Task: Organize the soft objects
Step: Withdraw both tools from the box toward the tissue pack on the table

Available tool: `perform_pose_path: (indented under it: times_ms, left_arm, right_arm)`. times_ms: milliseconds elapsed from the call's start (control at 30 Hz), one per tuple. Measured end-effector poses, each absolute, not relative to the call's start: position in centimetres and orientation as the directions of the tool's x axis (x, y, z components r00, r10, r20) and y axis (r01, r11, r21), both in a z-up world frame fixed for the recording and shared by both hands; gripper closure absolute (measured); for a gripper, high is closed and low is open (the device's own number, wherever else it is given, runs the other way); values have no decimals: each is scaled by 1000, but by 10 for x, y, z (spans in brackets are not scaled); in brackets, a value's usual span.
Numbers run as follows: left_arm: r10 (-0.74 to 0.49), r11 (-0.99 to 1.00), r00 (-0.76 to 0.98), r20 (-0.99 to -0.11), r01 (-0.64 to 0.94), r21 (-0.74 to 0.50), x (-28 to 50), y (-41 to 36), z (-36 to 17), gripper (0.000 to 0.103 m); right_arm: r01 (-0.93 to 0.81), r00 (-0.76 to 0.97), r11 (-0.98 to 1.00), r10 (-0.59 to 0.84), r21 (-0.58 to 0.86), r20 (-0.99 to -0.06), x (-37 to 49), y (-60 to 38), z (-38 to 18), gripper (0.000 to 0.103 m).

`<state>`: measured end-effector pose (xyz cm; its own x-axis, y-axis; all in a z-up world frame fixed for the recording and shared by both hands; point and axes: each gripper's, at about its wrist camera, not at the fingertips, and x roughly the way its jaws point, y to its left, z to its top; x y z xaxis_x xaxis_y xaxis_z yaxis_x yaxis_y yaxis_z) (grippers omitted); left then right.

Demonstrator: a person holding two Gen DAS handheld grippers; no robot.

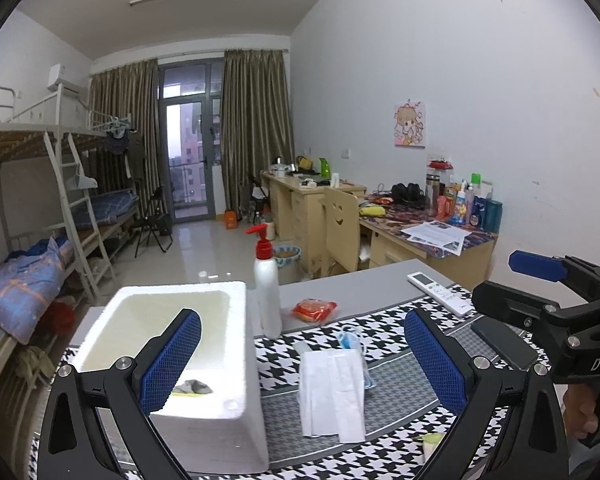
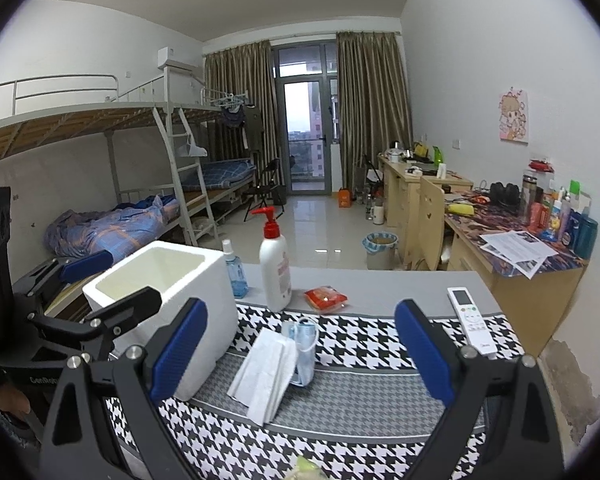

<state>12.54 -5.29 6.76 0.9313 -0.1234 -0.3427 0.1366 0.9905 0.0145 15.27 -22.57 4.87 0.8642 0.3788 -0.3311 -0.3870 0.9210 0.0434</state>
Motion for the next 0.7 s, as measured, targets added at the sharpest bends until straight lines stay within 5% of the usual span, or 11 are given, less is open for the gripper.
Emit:
perform_pose_path:
  times_ms: [700]
  left_arm:
    - [-132,989,918,-373,148,15,136,-77,48,1]
  right_arm:
    - [-374,850,925,371,67,-375,175,-255,35,6]
